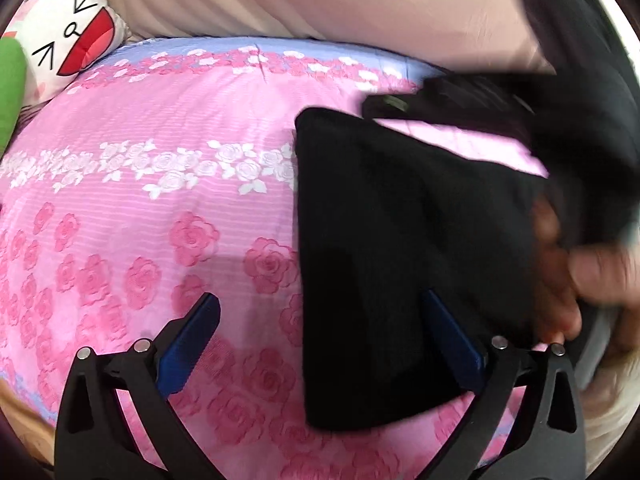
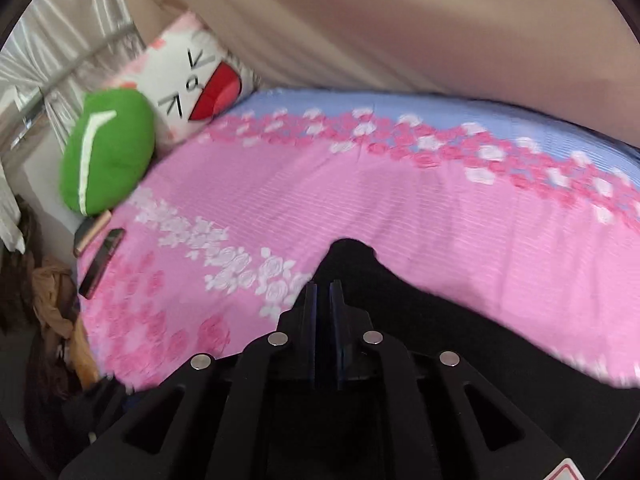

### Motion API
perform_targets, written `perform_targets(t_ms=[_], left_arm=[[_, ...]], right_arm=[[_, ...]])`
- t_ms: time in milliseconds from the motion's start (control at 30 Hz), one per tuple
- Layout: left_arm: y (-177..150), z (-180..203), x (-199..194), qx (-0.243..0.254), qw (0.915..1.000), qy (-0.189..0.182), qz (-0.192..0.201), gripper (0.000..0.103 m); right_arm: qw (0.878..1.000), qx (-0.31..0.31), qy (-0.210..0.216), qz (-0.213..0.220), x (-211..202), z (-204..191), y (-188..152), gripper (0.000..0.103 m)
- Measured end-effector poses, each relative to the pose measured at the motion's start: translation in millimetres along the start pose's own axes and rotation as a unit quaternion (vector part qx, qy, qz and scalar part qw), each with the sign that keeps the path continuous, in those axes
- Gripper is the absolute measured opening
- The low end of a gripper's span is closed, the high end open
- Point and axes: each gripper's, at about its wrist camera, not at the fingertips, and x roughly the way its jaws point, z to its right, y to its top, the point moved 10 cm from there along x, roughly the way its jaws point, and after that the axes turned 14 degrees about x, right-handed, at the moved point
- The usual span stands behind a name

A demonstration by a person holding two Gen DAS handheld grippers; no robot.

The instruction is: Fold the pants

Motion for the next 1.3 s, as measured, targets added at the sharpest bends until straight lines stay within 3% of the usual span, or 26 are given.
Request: perform_targets(t_ms=[133, 267, 300, 367, 433, 467, 533, 600, 667, 733, 767, 800, 833, 900, 967, 1033, 1100, 1133, 1200, 1233, 1300], left_arm=[[1, -28, -33, -0.006, 0.9992, 0.032, 0.022, 0.098], [-6, -70, -52, -0.039, 0.9958, 0.079, 0.023, 0.098], [-8, -77, -54, -0.048, 0.9946, 0.089, 0.024, 0.098], [-10, -88, -58, -0.06, 0.9924, 0.105, 0.024, 0.098], [-8, -89, -63, -0.062, 0.9914, 0.111, 0.032, 0.098], [-8, -86, -64, -0.06, 0.9912, 0.113, 0.034, 0.098], [-6, -73, -63, -0.048, 0.992, 0.111, 0.036, 0.098], [-5, -64, -57, -0.037, 0.9933, 0.105, 0.03, 0.098], [-4, -49, -50, -0.019, 0.9947, 0.098, 0.025, 0.098], [-3, -33, -45, -0.001, 0.9954, 0.093, 0.024, 0.098], [-3, -27, -43, 0.004, 0.9958, 0.089, 0.024, 0.098], [-2, -21, -41, 0.01, 0.9961, 0.084, 0.023, 0.098], [-2, -17, -39, 0.013, 0.9963, 0.082, 0.022, 0.098], [-3, -5, -33, 0.02, 0.997, 0.073, 0.017, 0.098], [-3, 4, -26, 0.027, 0.9969, 0.072, 0.011, 0.098], [-4, 11, -18, 0.034, 0.9967, 0.074, 0.004, 0.098], [-7, 16, -7, 0.04, 0.996, 0.079, -0.007, 0.098], [-8, 16, -2, 0.043, 0.9954, 0.085, -0.013, 0.098], [-12, 14, 4, 0.045, 0.9944, 0.093, -0.022, 0.098], [-13, 13, 4, 0.043, 0.9943, 0.095, -0.024, 0.098], [-14, 10, -2, 0.037, 0.9947, 0.095, -0.015, 0.098]], right_arm=[[1.0, 0.014, 0.008, -0.005, -30, 9, -39, 0.009], [0.999, -0.002, 0.015, -0.05, 2, -5, -90, 0.013], [0.999, -0.026, 0.01, -0.021, 3, -10, -93, 0.013], [1.0, -0.017, -0.002, -0.023, -6, -14, -90, 0.014], [0.998, -0.005, 0.055, -0.022, -29, -30, -85, 0.014], [0.998, -0.01, 0.063, -0.021, -33, -33, -88, 0.016], [0.998, -0.028, 0.03, -0.043, -15, -24, -108, 0.021], [0.998, 0.001, 0.06, -0.029, -15, -19, -112, 0.02], [0.997, 0.041, 0.059, -0.025, -37, -6, -105, 0.021], [0.997, 0.051, 0.016, 0.046, -84, 22, -88, 0.032], [0.996, 0.054, -0.016, 0.073, -104, 40, -85, 0.05], [0.99, 0.067, -0.067, 0.104, -127, 68, -82, 0.061], [0.982, 0.091, -0.108, 0.124, -147, 97, -83, 0.061], [0.972, 0.136, -0.137, 0.132, -166, 134, -96, 0.061], [0.968, 0.167, -0.146, 0.12, -170, 157, -113, 0.061], [0.97, 0.193, -0.116, 0.097, -160, 165, -130, 0.061], [0.971, 0.196, -0.103, 0.089, -147, 167, -137, 0.05], [0.971, 0.184, -0.117, 0.094, -142, 166, -137, 0.033], [0.974, 0.188, -0.081, 0.1, -150, 158, -134, 0.014], [0.975, 0.184, -0.054, 0.113, -166, 146, -129, 0.013], [0.978, 0.158, -0.047, 0.131, -183, 131, -126, 0.013]])
